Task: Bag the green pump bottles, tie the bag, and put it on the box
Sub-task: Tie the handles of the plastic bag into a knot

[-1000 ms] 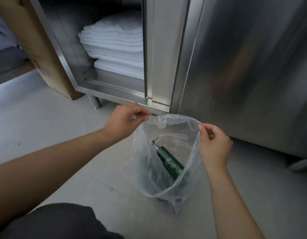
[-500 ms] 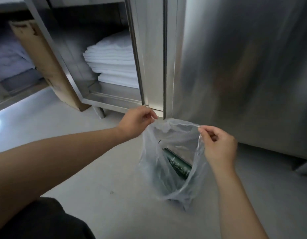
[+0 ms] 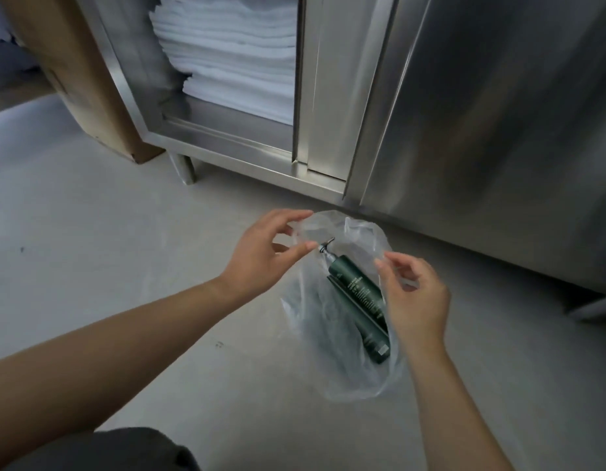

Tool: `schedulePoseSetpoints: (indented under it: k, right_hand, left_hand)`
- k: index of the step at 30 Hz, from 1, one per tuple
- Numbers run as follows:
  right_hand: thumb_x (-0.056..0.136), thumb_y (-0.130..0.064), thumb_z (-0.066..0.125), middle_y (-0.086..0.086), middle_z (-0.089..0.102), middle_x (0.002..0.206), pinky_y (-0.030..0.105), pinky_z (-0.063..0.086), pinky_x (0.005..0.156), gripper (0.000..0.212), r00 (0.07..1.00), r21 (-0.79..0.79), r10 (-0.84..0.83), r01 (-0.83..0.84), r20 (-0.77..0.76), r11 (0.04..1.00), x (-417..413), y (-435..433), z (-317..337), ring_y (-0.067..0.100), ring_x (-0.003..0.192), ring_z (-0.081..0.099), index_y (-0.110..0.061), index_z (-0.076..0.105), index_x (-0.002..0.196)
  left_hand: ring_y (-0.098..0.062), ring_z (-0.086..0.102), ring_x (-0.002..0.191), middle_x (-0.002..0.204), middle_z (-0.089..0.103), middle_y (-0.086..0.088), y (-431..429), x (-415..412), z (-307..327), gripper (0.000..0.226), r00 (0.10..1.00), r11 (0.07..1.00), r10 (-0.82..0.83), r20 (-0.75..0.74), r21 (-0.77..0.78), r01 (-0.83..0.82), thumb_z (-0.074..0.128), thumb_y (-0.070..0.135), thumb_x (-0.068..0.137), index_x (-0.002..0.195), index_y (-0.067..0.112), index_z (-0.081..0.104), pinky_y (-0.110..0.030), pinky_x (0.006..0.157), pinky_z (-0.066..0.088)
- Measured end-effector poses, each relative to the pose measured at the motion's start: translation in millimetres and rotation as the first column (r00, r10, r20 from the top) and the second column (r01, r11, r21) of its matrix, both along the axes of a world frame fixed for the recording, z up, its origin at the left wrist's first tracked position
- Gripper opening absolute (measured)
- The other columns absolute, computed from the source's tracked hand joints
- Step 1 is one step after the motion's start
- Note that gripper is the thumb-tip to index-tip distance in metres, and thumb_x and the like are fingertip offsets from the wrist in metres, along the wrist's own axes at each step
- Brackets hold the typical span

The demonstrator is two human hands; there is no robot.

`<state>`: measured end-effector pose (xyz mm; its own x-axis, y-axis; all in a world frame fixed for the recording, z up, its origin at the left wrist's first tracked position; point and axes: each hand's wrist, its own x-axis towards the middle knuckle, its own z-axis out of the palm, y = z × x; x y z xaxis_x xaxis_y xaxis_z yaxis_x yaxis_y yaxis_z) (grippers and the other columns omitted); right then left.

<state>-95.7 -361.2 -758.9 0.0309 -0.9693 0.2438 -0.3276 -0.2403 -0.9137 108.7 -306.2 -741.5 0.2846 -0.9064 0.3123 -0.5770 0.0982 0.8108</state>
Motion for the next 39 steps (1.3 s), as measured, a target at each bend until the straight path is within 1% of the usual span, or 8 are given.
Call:
schedulePoseSetpoints:
  k: [6, 9, 13, 18, 21, 26, 31, 39]
  right_hand:
    - [0.080, -0.021, 0.071, -0.010, 0.067, 0.085, 0.006, 0.045, 0.065, 0.016, 0.994, 0.069, -0.046, 0.039, 0.098, 0.997, 4, 5, -1, -0.006, 0.073, 0.059, -0.035, 0.064, 0.082]
    - [0.080, -0.021, 0.070, -0.011, 0.067, 0.086, 0.006, 0.045, 0.066, 0.018, 0.991, 0.092, -0.052, 0.041, 0.126, 0.995, 8, -2, -2, -0.005, 0.072, 0.059, -0.033, 0.066, 0.093]
    - [0.083, -0.020, 0.068, -0.009, 0.064, 0.079, 0.008, 0.046, 0.064, 0.030, 0.990, 0.084, -0.029, 0.018, 0.135, 0.996, 11, -9, 0, -0.002, 0.066, 0.057, -0.032, 0.064, 0.110]
    - [0.082, -0.016, 0.068, -0.006, 0.067, 0.084, 0.007, 0.044, 0.065, 0.009, 0.991, 0.002, -0.035, 0.035, 0.126, 0.999, 8, -19, 5, -0.005, 0.072, 0.059, -0.025, 0.071, 0.085]
    - [0.080, -0.016, 0.070, -0.010, 0.062, 0.089, 0.022, 0.049, 0.074, 0.022, 0.985, -0.070, -0.042, 0.054, 0.169, 0.996, 8, -25, 11, 0.007, 0.083, 0.061, -0.035, 0.063, 0.073]
    - [0.085, -0.009, 0.064, -0.003, 0.068, 0.106, 0.025, 0.048, 0.093, 0.018, 0.951, 0.036, 0.101, -0.116, 0.292, 0.993, 9, -24, 13, 0.010, 0.105, 0.063, -0.021, 0.060, 0.072]
    - [0.087, -0.009, 0.060, -0.001, 0.071, 0.079, 0.021, 0.051, 0.082, 0.012, 0.952, 0.104, 0.115, -0.150, 0.283, 0.983, 8, -18, 3, 0.012, 0.083, 0.068, -0.018, 0.056, 0.080]
    - [0.077, -0.011, 0.073, -0.004, 0.069, 0.084, 0.019, 0.052, 0.076, 0.022, 0.968, 0.178, 0.158, -0.194, 0.196, 0.965, 16, -7, -7, 0.011, 0.083, 0.067, -0.030, 0.063, 0.081]
  left_hand:
    - [-0.006, 0.062, 0.076, 0.087, 0.068, 0.012, -6, 9, -5, 0.006, 0.974, 0.989, 0.146, -0.172, 0.053, -0.139, 0.067, 0.031, 0.081, 0.086, 0.034, 0.067, -0.026, 0.071, 0.055]
    - [-0.004, 0.061, 0.074, 0.081, 0.067, 0.014, -7, 9, -4, 0.010, 0.981, 0.990, 0.137, -0.139, 0.047, -0.132, 0.068, 0.028, 0.081, 0.079, 0.037, 0.065, -0.022, 0.068, 0.052]
    - [-0.003, 0.057, 0.088, 0.092, 0.057, 0.014, -9, 7, -5, 0.002, 0.996, 0.997, 0.078, -0.033, -0.008, -0.079, 0.063, 0.026, 0.085, 0.083, 0.025, 0.063, -0.014, 0.069, 0.051]
    - [0.001, 0.053, 0.107, 0.112, 0.052, 0.019, -19, -4, 0, 0.010, 0.994, 0.997, 0.013, -0.105, -0.075, -0.021, 0.053, 0.023, 0.091, 0.085, 0.030, 0.052, -0.016, 0.082, 0.049]
    - [0.004, 0.054, 0.108, 0.117, 0.055, 0.019, -26, -15, 3, 0.009, 0.984, 0.996, -0.048, -0.170, -0.085, 0.034, 0.050, 0.020, 0.093, 0.086, 0.025, 0.052, -0.012, 0.083, 0.046]
    - [0.001, 0.061, 0.100, 0.101, 0.067, 0.010, -27, -28, 2, 0.004, 0.978, 0.986, -0.162, -0.130, -0.059, 0.156, 0.050, 0.020, 0.092, 0.089, 0.020, 0.052, -0.018, 0.087, 0.049]
    - [-0.005, 0.062, 0.082, 0.083, 0.064, 0.009, -16, -26, -11, 0.007, 0.980, 0.983, -0.180, -0.086, 0.010, 0.182, 0.055, 0.017, 0.091, 0.089, 0.024, 0.055, -0.019, 0.075, 0.050]
    - [0.000, 0.062, 0.076, 0.079, 0.067, 0.012, -9, -23, -19, 0.007, 0.981, 0.984, -0.122, -0.153, 0.108, 0.139, 0.065, 0.019, 0.084, 0.084, 0.025, 0.063, -0.014, 0.072, 0.047]
